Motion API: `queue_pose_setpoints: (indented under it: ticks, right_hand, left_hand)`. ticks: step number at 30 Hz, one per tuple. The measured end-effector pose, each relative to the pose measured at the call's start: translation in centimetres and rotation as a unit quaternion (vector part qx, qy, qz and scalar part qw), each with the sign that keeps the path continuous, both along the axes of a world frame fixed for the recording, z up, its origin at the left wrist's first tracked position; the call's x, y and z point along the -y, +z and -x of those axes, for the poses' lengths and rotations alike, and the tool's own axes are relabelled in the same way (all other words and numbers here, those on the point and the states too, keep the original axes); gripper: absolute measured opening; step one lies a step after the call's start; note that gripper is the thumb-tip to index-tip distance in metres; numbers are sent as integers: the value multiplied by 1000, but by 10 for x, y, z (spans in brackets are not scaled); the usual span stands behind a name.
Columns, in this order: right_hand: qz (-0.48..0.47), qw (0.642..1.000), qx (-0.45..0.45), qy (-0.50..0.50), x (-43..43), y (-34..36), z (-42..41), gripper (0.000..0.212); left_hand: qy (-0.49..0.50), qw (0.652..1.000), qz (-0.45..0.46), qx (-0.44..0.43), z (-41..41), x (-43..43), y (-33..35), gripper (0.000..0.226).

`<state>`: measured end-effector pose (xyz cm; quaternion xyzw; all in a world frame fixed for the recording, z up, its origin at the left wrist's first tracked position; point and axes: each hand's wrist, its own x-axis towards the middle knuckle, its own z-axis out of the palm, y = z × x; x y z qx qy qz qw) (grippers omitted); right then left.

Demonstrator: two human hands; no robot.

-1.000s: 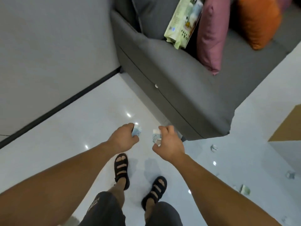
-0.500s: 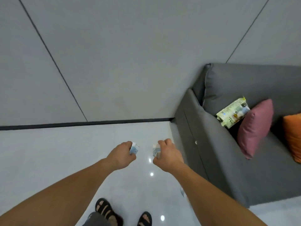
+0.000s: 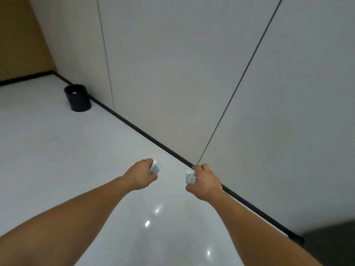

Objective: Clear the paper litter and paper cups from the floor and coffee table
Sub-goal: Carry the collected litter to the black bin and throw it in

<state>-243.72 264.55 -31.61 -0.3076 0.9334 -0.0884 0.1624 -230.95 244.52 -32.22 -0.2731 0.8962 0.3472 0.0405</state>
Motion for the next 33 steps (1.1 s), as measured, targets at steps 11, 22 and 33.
queue_pose_setpoints:
  ticks: [11,22,33]
  right_hand:
    - [35,988,28,145,253,-9,-31,73]
    - [15,966,32,256,464,-14,46,70]
    - [-1,940,26,339,672,-15,62,72]
  left_hand:
    - [131,991,14,22,-71,194,0,21]
    - [286,957,35,21,-47,363,14,12]
    - [347,937,-6,18,-38,533,-6,11]
